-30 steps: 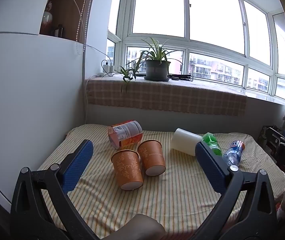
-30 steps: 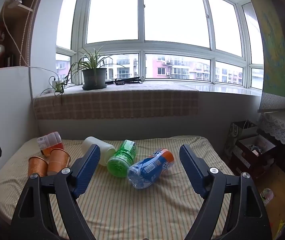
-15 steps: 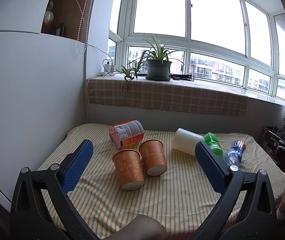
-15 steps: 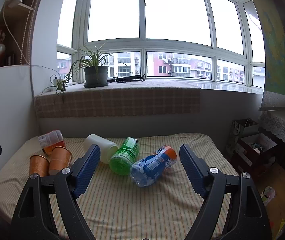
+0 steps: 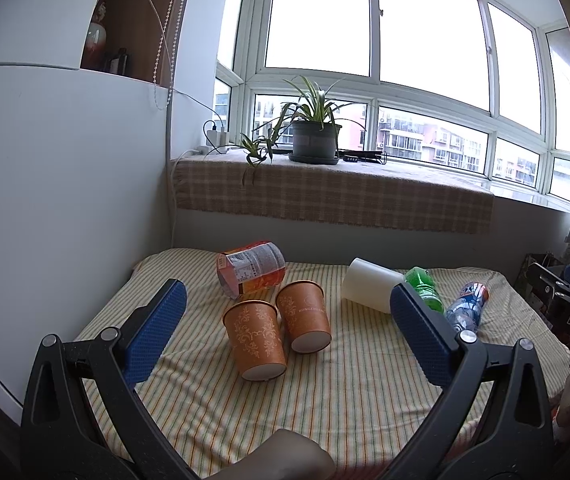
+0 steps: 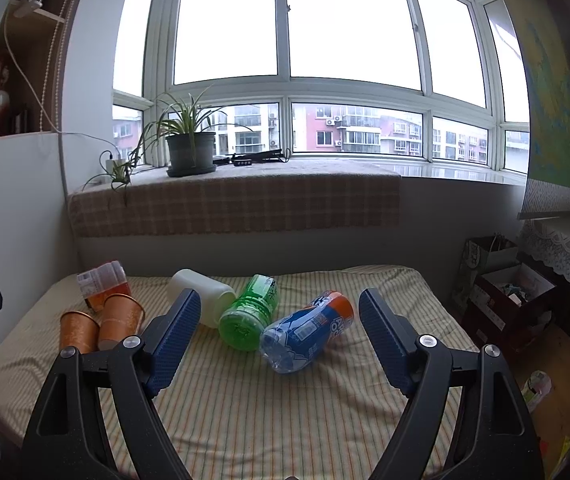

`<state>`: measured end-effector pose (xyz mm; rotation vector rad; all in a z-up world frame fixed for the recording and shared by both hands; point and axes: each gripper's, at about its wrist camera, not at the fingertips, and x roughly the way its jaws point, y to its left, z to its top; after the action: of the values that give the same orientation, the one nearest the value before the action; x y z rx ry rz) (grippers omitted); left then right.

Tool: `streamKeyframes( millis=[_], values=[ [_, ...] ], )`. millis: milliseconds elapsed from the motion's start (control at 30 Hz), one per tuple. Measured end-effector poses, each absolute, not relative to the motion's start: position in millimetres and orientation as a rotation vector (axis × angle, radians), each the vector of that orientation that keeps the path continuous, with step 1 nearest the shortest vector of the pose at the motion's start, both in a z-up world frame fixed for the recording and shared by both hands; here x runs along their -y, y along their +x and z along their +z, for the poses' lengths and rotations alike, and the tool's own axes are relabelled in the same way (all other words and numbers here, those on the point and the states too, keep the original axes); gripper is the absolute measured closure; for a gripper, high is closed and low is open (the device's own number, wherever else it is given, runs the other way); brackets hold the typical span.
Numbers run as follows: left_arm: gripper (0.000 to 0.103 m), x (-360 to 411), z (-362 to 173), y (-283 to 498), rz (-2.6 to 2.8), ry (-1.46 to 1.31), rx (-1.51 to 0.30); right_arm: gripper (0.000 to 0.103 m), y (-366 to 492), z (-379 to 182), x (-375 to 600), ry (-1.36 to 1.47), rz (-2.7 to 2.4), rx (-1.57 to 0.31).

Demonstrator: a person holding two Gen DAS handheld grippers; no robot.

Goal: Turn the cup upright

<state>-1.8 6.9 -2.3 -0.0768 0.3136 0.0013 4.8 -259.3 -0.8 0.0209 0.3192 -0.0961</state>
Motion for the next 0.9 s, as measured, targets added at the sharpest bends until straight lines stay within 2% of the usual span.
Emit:
streamKeyframes(
  millis=[900],
  values=[
    [0.0, -1.7, -2.4, -2.0, -0.002, -0.082, -0.317, 0.022, 4.1, -0.2, 258.4, 0.018, -0.094, -0.308]
  ],
)
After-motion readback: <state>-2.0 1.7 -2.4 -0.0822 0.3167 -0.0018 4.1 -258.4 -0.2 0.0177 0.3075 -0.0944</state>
